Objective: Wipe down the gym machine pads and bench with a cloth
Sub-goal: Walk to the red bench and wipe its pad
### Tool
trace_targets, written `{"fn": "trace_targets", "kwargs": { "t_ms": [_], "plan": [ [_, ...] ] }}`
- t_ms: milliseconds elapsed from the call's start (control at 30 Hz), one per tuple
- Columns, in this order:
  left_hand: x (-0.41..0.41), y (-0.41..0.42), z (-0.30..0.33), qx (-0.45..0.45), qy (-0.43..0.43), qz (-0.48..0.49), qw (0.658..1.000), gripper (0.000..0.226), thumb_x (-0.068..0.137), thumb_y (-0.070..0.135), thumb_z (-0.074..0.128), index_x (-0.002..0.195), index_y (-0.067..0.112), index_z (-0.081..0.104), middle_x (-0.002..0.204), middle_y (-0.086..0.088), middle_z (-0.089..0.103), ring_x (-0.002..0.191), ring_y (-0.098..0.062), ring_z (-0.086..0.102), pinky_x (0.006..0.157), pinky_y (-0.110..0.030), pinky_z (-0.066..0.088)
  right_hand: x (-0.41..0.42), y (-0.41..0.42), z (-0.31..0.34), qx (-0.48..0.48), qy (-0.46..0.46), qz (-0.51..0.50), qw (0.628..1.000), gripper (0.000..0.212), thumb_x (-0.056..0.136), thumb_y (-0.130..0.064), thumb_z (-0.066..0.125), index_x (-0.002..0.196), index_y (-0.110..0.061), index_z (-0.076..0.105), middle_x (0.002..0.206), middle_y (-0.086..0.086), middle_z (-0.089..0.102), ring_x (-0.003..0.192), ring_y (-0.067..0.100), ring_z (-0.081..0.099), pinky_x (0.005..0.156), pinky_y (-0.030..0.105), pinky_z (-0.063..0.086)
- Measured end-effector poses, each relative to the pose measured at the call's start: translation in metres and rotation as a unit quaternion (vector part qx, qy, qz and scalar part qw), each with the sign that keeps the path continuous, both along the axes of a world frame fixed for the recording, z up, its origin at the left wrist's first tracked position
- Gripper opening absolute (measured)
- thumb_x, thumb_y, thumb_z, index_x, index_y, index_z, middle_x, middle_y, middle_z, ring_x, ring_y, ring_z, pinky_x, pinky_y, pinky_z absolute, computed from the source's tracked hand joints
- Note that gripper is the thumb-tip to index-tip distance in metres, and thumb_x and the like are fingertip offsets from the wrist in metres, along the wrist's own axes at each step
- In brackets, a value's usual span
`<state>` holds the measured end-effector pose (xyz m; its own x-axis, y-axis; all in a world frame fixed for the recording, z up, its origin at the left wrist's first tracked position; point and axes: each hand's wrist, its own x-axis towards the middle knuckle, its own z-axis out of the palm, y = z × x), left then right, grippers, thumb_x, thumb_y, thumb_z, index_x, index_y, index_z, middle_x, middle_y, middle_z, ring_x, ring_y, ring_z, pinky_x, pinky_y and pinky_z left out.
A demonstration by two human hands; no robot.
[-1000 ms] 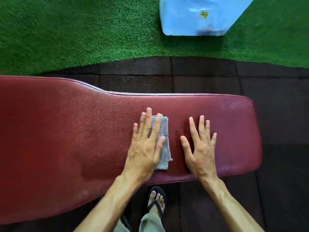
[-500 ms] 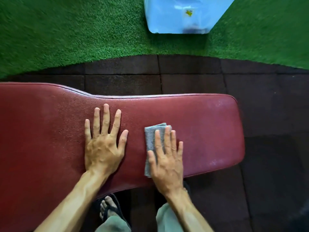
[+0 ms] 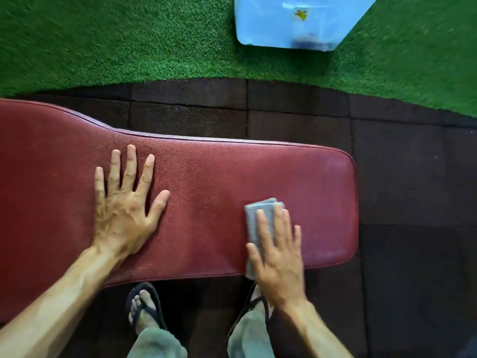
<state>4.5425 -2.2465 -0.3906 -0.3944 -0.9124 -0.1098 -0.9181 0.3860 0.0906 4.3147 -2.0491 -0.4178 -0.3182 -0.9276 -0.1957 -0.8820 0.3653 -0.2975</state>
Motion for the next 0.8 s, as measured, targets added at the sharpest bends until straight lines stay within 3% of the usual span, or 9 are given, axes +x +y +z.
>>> {"fn": "trace_targets", "kwargs": {
  "t_ms": [100, 200, 300, 367, 433, 533, 667, 733, 800],
  "plan": [
    [-0.040, 0.026, -0.004, 0.011, 0.010, -0.026, 1.000, 0.071, 0.094, 0.053, 0.031, 0.156, 0.022, 0.017, 0.166, -0.007, 0.001, 0.154, -0.027, -0.003, 0.124, -0.054, 0.007, -0.067, -0.005, -0.009, 0.041, 0.011, -0.130, 0.991, 0.067, 0.097, -0.056, 0.014, 0.157, -0.028, 0.003, 0.165, 0.004, -0.012, 0.154, 0.023, -0.005, 0.119, 0.062, 0.012],
    [-0.085, 0.044, -0.012, 0.009, 0.037, -0.010, 0.999, 0.068, 0.096, 0.050, 0.032, 0.156, 0.022, 0.017, 0.166, -0.007, 0.002, 0.154, -0.027, -0.003, 0.125, -0.051, 0.006, -0.096, -0.072, -0.012, 0.011, -0.003, -0.200, 0.980, 0.070, 0.095, -0.052, 0.015, 0.157, -0.023, 0.003, 0.165, 0.014, -0.007, 0.153, 0.030, -0.004, 0.118, 0.064, 0.012],
    [-0.108, 0.048, -0.018, -0.001, 0.032, -0.006, 0.999, 0.067, 0.097, 0.048, 0.033, 0.156, 0.021, 0.019, 0.166, -0.009, 0.005, 0.154, -0.028, 0.000, 0.124, -0.052, 0.007, -0.062, -0.091, -0.011, -0.040, 0.016, -0.096, 0.995, 0.067, 0.098, -0.048, 0.024, 0.157, -0.021, 0.011, 0.165, 0.016, 0.000, 0.153, 0.033, -0.001, 0.121, 0.058, 0.012],
    [-0.113, 0.049, -0.019, -0.001, 0.032, 0.005, 0.999, 0.067, 0.097, 0.047, 0.034, 0.156, 0.019, 0.019, 0.166, -0.009, 0.006, 0.154, -0.029, 0.001, 0.124, -0.052, 0.007, -0.043, -0.049, -0.008, -0.042, 0.009, 0.036, 0.998, 0.063, 0.100, -0.047, 0.029, 0.157, -0.025, 0.013, 0.165, 0.013, 0.000, 0.154, 0.028, -0.002, 0.123, 0.051, 0.007],
    [-0.118, 0.052, -0.019, 0.006, 0.041, -0.005, 0.999, 0.067, 0.097, 0.046, 0.034, 0.156, 0.018, 0.018, 0.166, -0.009, 0.006, 0.154, -0.029, 0.000, 0.124, -0.053, 0.006, -0.057, 0.006, -0.008, -0.015, 0.006, 0.087, 0.996, 0.062, 0.101, -0.050, 0.025, 0.157, -0.029, 0.010, 0.166, 0.008, -0.001, 0.154, 0.023, -0.001, 0.123, 0.050, 0.009],
    [-0.133, 0.060, -0.020, 0.011, 0.035, -0.053, 0.998, 0.067, 0.098, 0.047, 0.033, 0.156, 0.019, 0.014, 0.166, -0.008, 0.003, 0.154, -0.027, -0.002, 0.124, -0.052, 0.007, -0.118, 0.032, -0.012, 0.033, 0.011, -0.038, 0.999, 0.064, 0.099, -0.055, 0.013, 0.157, -0.028, 0.006, 0.166, 0.006, -0.007, 0.154, 0.021, -0.004, 0.120, 0.057, 0.015],
    [-0.139, 0.062, -0.025, 0.007, 0.004, -0.053, 0.999, 0.068, 0.098, 0.050, 0.029, 0.157, 0.021, 0.009, 0.166, -0.006, 0.000, 0.154, -0.026, -0.002, 0.125, -0.050, 0.009, -0.154, -0.061, -0.020, 0.004, 0.021, -0.180, 0.983, 0.069, 0.096, -0.050, 0.016, 0.157, -0.019, 0.009, 0.165, 0.016, -0.001, 0.153, 0.033, 0.002, 0.118, 0.063, 0.016],
    [-0.138, 0.062, -0.026, 0.004, 0.005, -0.051, 0.999, 0.068, 0.098, 0.051, 0.029, 0.157, 0.022, 0.011, 0.166, -0.005, 0.002, 0.154, -0.025, -0.001, 0.125, -0.050, 0.010, -0.134, -0.095, -0.021, -0.029, 0.020, -0.161, 0.986, 0.067, 0.097, -0.050, 0.020, 0.157, -0.020, 0.013, 0.165, 0.017, 0.002, 0.152, 0.036, 0.003, 0.118, 0.063, 0.016],
    [-0.139, 0.062, -0.025, 0.007, 0.017, -0.047, 0.999, 0.068, 0.097, 0.051, 0.031, 0.156, 0.022, 0.013, 0.166, -0.004, 0.005, 0.154, -0.024, 0.001, 0.124, -0.050, 0.011, -0.098, -0.080, -0.017, -0.041, 0.013, -0.051, 0.998, 0.065, 0.100, -0.048, 0.025, 0.157, -0.022, 0.012, 0.165, 0.014, -0.001, 0.153, 0.032, -0.003, 0.122, 0.056, 0.009]
  ]
}}
